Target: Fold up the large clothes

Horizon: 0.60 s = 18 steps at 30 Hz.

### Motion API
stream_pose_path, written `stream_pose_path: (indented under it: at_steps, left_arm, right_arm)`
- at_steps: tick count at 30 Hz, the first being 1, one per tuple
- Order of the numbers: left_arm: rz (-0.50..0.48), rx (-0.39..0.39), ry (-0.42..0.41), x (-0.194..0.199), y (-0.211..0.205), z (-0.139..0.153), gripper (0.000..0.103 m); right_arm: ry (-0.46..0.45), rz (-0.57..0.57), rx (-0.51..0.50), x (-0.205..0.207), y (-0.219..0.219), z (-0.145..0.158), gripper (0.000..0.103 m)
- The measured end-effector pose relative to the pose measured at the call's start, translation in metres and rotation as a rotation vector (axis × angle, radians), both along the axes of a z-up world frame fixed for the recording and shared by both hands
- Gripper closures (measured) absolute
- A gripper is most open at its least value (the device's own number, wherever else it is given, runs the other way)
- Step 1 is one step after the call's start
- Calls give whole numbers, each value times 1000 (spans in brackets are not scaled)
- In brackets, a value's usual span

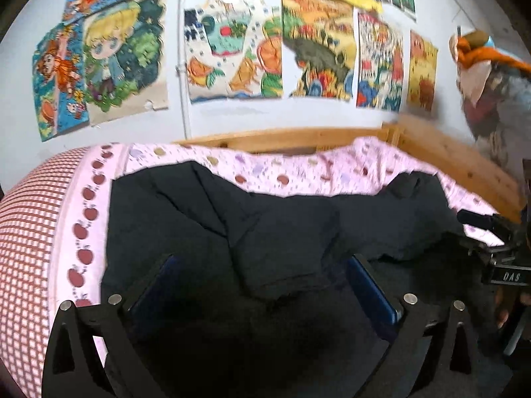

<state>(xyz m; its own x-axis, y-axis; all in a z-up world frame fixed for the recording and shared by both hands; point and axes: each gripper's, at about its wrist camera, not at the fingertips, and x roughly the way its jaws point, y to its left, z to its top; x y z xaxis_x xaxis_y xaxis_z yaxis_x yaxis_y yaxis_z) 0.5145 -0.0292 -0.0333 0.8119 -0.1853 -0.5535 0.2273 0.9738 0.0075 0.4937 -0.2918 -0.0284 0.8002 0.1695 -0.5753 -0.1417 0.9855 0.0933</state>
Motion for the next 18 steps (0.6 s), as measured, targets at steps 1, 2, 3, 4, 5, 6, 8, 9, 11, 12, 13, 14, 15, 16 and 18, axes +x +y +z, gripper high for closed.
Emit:
stream_pose_path:
  at_steps: [1, 2, 3, 4, 5, 6, 8, 9, 11, 12, 13, 14, 15, 16, 18]
  left_arm:
    - [4, -2, -13, -7, 1, 4, 0]
    - [5, -1, -19, -10, 1, 7, 0]
    - [3, 4, -27, -18, 2, 11, 0]
    - [0, 10, -35, -24, 2, 14, 0]
    - [-3, 16, -43, -30, 3, 17, 0]
    - [-11, 22, -53, -37, 3, 21, 0]
    - [-25, 32, -72, -50, 4, 29, 0]
    - [-39, 38, -84, -59, 3, 35, 0]
    - [-61, 47, -105, -74, 1, 45, 0]
    - [-69, 52, -117, -80, 0, 49, 0]
    - [-78, 59, -135, -89, -2, 55, 0]
    - [-83, 62, -145, -95, -3, 59, 0]
    - [-87, 62, -153, -100, -4, 62, 0]
    - [-93, 60, -163, -108, -4, 67, 0]
    - [-95, 52, -170, -118, -5, 73, 0]
  right_arm:
    - [-9, 7, -7, -6, 0, 6, 13]
    - [-22, 16, -20, -14, 1, 12, 13]
    - [-30, 22, -28, -20, 1, 17, 13]
    - [-39, 34, -42, -28, 3, 23, 12]
    - [-45, 43, -55, -35, 4, 30, 12]
    - [-51, 48, -62, -41, 4, 35, 12]
    - [-71, 54, -79, -56, 4, 49, 12]
    - [-79, 53, -83, -63, 4, 55, 11]
    - [-96, 46, -93, -77, 3, 67, 11]
    - [-105, 41, -97, -82, 2, 73, 11]
    - [-116, 35, -99, -89, 1, 79, 11]
    - [-125, 30, -96, -95, 1, 84, 10]
    - [-129, 29, -92, -101, 0, 88, 10]
    - [-133, 29, -90, -106, 1, 92, 10]
    - [-144, 31, -97, -120, 2, 99, 10]
